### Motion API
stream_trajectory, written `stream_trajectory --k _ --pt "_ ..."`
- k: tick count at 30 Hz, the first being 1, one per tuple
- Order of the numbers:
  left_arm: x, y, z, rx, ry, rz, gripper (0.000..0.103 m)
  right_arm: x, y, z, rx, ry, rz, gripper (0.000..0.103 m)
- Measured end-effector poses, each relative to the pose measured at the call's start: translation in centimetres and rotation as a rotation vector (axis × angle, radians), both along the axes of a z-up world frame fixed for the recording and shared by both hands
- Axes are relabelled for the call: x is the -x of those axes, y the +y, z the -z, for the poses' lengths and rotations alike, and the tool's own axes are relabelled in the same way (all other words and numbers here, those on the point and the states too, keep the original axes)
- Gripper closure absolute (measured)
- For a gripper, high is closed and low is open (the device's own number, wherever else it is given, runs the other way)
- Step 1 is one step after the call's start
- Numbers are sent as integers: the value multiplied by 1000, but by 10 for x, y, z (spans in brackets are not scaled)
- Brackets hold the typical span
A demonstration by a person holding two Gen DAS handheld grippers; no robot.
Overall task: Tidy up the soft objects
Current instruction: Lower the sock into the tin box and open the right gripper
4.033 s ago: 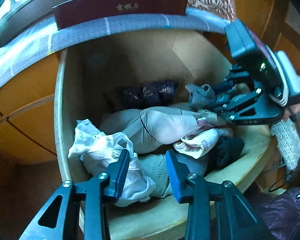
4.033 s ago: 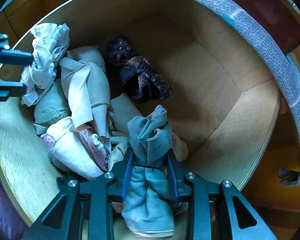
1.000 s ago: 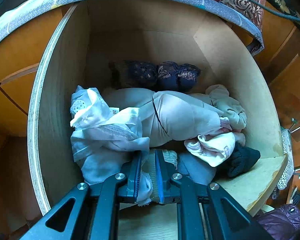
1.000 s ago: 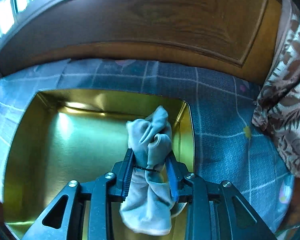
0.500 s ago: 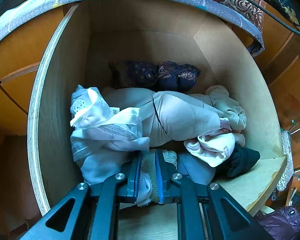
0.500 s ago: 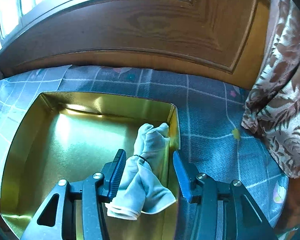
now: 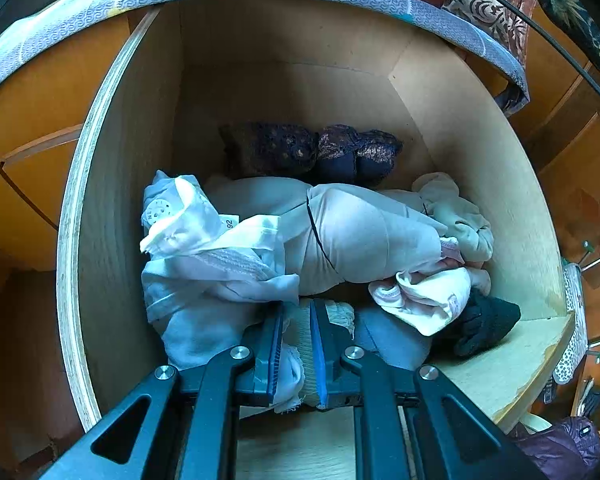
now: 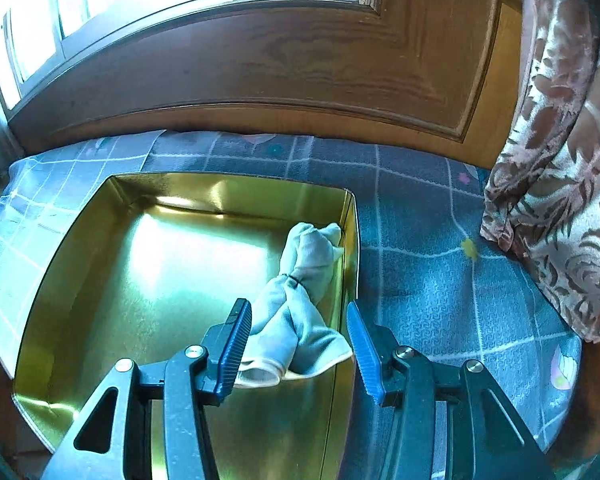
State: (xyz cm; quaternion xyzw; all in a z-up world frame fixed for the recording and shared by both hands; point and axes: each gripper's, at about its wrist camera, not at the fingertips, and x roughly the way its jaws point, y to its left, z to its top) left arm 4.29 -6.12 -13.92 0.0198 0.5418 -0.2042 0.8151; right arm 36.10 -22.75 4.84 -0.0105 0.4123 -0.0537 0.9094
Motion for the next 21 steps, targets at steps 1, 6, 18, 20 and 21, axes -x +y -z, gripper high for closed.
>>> stream_trajectory --k 1,6,18,20,21 --pt "0 0 0 0 0 0 89 1 0 0 0 -1 0 52" --pt "0 1 0 0 -1 0 89 14 -2 -3 -23 -17 -11 52" --pt "-2 1 1 0 9 11 89 47 -8 -10 -49 -62 -40 52" --pt "-3 0 2 1 20 22 89 53 -7 -14 -43 -70 -51 52" --pt "-4 0 2 2 24 22 89 56 -6 -15 -39 -76 -54 51"
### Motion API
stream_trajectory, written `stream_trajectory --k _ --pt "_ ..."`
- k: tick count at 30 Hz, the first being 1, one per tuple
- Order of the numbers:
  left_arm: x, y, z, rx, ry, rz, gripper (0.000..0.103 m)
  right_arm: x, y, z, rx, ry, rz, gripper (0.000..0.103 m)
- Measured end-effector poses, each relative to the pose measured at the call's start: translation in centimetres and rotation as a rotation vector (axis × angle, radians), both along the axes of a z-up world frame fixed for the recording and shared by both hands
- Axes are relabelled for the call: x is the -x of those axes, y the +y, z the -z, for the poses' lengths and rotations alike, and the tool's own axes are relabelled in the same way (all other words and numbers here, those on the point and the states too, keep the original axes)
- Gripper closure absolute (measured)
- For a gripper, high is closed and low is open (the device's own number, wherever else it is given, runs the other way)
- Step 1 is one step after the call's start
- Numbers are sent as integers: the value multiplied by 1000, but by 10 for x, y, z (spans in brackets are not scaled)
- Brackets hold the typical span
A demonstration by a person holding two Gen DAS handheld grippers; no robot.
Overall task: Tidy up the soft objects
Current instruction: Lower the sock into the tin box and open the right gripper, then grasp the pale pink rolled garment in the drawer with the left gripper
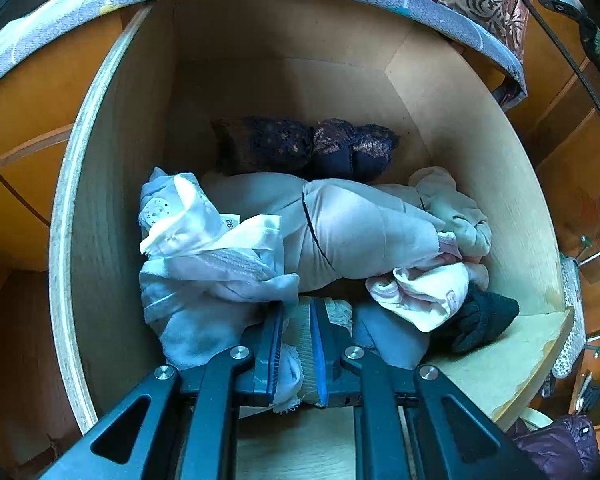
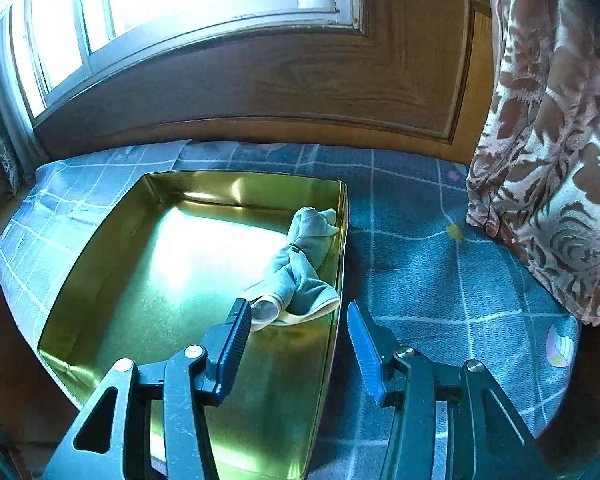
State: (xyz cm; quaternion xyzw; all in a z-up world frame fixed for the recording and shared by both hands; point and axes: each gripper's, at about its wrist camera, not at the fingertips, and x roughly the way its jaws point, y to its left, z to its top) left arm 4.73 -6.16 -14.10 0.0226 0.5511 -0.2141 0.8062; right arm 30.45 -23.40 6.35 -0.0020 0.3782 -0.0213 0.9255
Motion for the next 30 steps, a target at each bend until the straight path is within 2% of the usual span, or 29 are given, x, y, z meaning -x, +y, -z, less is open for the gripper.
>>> stream_trajectory --k 3,7,11,16,19,20,21,24,30 --pt "-2 -2 -1 -3 4 23 88 6 1 -2 5 -7 -10 50" --pt "-2 -8 -11 -5 -25 90 74 9 2 -5 5 -7 -13 50" --pt "-5 -22 -18 -94 -64 248 69 9 4 -7 4 -10 -12 49" --pt "-4 -46 -33 -211 -176 472 59 10 8 -9 8 -12 -22 46" --pt "-6 -57 -42 -248 -220 565 38 10 10 -8 1 -10 -29 46" --pt "-6 -59 -45 -267 -241 595 36 10 11 -8 2 -9 -30 46" --pt "-6 -66 -44 -291 -245 671 35 10 12 -8 2 -8 -33 45" --pt "-8 -81 -30 -367 -217 798 33 9 14 -8 6 -6 -39 44" --pt "-25 -98 -1 -437 -164 849 36 10 18 -7 -1 -4 -57 43"
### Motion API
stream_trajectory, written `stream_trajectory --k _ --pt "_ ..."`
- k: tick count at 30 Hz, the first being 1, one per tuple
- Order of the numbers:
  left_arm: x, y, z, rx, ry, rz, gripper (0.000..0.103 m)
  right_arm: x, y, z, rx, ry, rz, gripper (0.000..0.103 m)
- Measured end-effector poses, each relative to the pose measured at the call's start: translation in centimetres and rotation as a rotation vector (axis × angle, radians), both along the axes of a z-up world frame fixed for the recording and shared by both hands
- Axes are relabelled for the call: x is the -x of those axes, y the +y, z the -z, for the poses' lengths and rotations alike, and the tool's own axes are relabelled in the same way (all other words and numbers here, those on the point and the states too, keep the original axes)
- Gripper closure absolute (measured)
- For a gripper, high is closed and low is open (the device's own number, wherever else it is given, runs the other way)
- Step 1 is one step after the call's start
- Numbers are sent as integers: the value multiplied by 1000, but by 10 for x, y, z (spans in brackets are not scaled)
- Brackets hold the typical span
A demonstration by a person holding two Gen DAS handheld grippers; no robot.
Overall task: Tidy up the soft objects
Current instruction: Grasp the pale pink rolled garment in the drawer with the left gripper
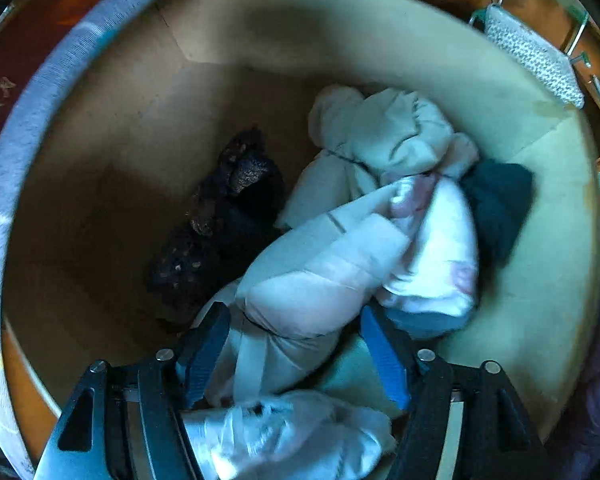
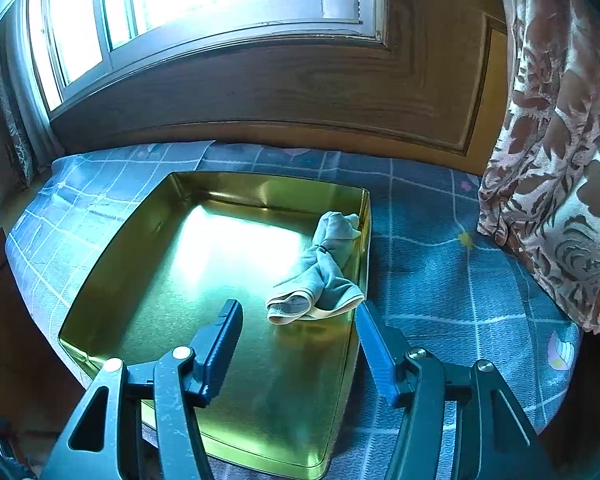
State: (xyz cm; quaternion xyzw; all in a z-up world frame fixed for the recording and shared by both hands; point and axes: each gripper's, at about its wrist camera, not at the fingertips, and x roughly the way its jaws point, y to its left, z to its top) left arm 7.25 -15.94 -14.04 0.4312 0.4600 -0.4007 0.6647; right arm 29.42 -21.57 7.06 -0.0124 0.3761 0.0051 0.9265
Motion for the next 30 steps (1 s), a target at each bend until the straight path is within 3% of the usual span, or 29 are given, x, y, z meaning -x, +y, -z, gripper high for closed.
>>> stream_trajectory --k 2,7,11,24,30 --pt "0 -4 7 -20 -8 10 44 0 2 0 6 2 -9 43" --pt "-9 12 -4 98 48 -59 60 3 4 -2 11 -13 -19 43" --pt "-10 26 -9 165 46 -99 68 4 2 0 5 -11 -16 43" --pt "-14 70 -36 390 74 -267 73 34 0 1 6 -30 -58 43" --pt "-15 77 -40 431 67 -313 73 50 -1 14 28 -8 -103 43"
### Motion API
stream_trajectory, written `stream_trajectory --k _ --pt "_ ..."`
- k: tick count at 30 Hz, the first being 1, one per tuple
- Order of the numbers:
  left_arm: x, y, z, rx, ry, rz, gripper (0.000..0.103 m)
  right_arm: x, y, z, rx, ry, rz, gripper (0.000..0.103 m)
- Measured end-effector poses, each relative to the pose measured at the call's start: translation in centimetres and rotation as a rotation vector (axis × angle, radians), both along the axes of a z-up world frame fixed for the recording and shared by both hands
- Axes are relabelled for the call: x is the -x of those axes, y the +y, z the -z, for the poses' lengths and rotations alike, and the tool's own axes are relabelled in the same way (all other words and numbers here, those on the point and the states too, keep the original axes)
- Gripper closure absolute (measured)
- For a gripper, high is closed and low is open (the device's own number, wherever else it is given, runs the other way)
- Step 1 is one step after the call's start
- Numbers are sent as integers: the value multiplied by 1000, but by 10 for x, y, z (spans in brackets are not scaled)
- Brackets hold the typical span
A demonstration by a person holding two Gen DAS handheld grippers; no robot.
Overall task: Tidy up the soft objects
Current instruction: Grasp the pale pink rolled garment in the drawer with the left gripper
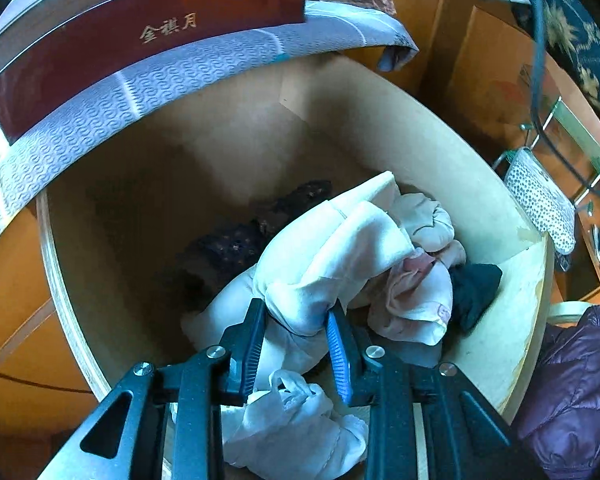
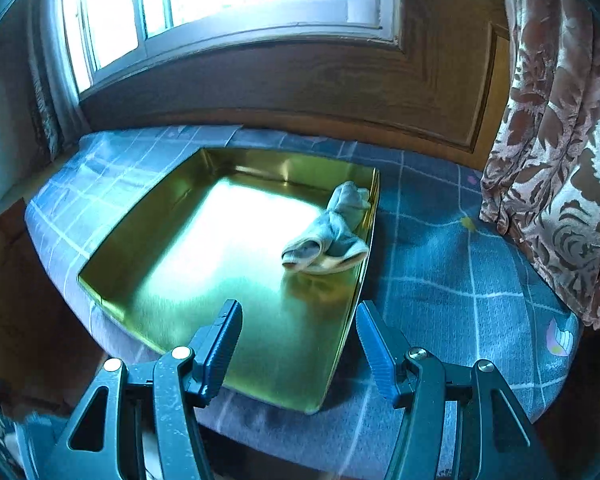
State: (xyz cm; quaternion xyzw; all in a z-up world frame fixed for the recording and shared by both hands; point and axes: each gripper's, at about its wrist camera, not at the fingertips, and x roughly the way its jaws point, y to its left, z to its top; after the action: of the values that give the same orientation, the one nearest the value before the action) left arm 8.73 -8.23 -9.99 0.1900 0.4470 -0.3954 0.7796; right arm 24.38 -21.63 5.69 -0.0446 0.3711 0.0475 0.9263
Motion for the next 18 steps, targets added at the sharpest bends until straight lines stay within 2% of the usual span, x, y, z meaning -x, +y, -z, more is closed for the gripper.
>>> stream_trajectory --k 6,12,18 --pt "3 15 -2 52 7 -51 73 10 -4 11 3 18 -15 43" --pt "-2 40 -10 171 38 -135 75 22 -7 14 2 22 -38 43" --pt "-3 48 -12 195 34 -153 75 47 1 22 27 43 -121 43"
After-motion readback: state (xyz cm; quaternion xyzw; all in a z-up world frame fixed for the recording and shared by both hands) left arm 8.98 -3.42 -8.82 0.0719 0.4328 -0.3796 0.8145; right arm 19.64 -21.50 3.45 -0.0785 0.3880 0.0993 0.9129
